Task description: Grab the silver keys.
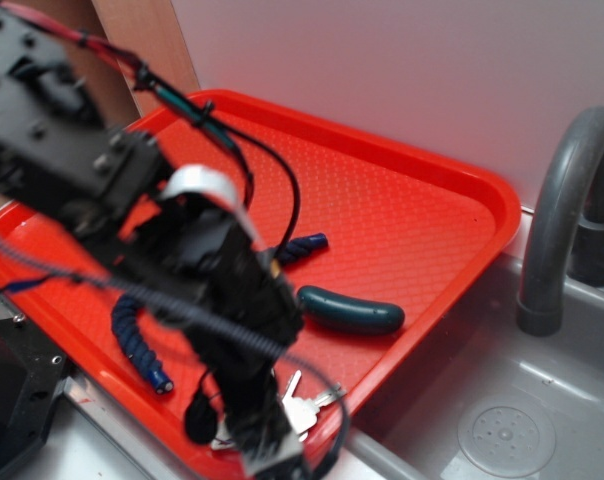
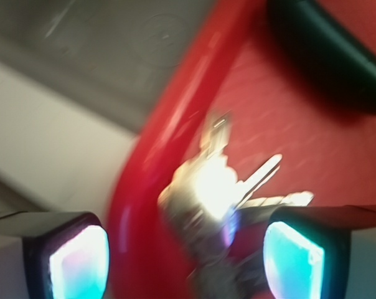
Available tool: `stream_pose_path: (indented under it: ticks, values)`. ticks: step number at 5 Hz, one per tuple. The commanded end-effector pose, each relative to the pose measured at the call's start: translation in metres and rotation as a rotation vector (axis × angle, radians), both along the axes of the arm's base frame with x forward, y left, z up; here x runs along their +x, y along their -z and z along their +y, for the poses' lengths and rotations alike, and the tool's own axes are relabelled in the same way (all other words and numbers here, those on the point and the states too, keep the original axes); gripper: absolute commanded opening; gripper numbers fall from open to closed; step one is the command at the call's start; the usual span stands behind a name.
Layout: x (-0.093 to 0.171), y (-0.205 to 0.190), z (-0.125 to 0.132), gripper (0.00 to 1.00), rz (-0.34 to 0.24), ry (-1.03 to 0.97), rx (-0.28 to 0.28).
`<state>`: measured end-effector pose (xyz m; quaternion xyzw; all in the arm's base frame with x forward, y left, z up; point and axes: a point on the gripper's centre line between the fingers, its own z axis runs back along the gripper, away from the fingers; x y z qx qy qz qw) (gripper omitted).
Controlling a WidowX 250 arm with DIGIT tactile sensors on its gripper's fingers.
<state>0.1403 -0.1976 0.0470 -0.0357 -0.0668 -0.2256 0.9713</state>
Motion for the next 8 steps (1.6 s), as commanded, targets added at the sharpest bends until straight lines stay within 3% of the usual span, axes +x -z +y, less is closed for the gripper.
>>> stream_pose_path:
  ticks: [1, 4, 8]
  values:
    - [0.007, -0.008, -0.003, 0.00, 0.045, 0.010, -0.047]
    - [-0.016, -0.017, 0.003, 0.00, 0.032, 0.033, -0.055]
    - [-0.012, -0.053, 0.018, 0.00, 0.016, -0.009, -0.093]
